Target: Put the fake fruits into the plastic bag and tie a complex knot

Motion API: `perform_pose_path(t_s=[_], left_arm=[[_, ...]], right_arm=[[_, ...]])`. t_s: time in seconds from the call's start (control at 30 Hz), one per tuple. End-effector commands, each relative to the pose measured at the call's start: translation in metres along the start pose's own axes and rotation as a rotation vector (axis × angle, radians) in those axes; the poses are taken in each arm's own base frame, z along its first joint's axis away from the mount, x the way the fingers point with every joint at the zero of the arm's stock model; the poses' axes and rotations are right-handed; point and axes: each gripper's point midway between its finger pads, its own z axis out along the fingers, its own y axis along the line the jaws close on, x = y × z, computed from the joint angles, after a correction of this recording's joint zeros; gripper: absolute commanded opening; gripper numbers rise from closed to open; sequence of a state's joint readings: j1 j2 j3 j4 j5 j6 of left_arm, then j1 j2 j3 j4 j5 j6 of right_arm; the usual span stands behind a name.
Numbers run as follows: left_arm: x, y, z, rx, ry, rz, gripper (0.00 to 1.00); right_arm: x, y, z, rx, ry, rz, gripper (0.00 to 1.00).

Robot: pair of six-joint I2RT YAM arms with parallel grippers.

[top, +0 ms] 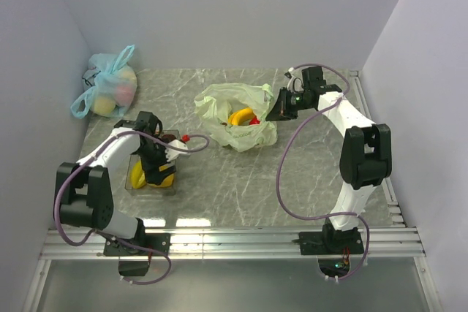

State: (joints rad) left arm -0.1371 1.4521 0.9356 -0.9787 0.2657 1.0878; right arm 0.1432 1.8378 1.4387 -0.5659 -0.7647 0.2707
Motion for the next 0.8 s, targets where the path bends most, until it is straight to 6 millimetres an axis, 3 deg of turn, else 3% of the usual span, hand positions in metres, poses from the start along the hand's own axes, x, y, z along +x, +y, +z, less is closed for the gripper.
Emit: perform_pose_path(t_s=[0.0,0.13,0.17,0.3,0.4,0.43,0.5,0.53,0.6,0.63,0.73,0.77], left_arm=[[-0.018,0.012,-0.001,-0.013,-0.066,0.029,0.80],[-0.035,0.012,-0.024,-0.008,-0.118,0.023,0.59],[-0.036,0.005,-0.029,0.016,-0.119,0.021,0.56],[-0.049,-0.001,-0.064,0.001,-0.155,0.034,0.52],[-0.064,0.008,-0.100,-0.076,-0.197,0.019,0.48],[-0.079,0.020,-0.122,-0.135,-0.242,0.006,0.48],[-0.103,0.031,-0.146,-0.173,-0.329,-0.019,0.46],[-0.123,0.045,-0.169,-0.210,-0.392,-0.051,0.46],[-0.157,0.055,-0.195,-0.212,-0.526,-0.084,0.46],[-0.184,0.076,-0.222,-0.259,-0.631,-0.141,0.46],[-0.246,0.108,-0.283,-0.322,-0.919,-0.215,0.45],[-0.259,0.112,-0.296,-0.329,-0.981,-0.231,0.46]], right_arm=[[-0.010,-0.004,-0.003,0.014,-0.020,-0.020,0.00],[-0.010,-0.003,-0.004,0.012,-0.023,-0.021,0.00],[-0.011,-0.004,-0.005,0.014,-0.025,-0.020,0.00],[-0.013,0.000,-0.008,0.009,-0.031,-0.033,0.00],[-0.015,0.004,-0.011,0.001,-0.042,-0.040,0.00],[-0.015,0.006,-0.011,-0.002,-0.040,-0.043,0.00],[-0.015,0.007,-0.011,-0.003,-0.041,-0.051,0.00],[-0.015,0.007,-0.011,-0.004,-0.040,-0.050,0.00],[-0.014,0.007,-0.009,-0.009,-0.035,-0.046,0.00],[-0.013,0.007,-0.009,-0.011,-0.033,-0.045,0.00],[-0.013,0.008,-0.008,-0.014,-0.028,-0.056,0.00],[-0.013,0.009,-0.008,-0.011,-0.033,-0.064,0.00]])
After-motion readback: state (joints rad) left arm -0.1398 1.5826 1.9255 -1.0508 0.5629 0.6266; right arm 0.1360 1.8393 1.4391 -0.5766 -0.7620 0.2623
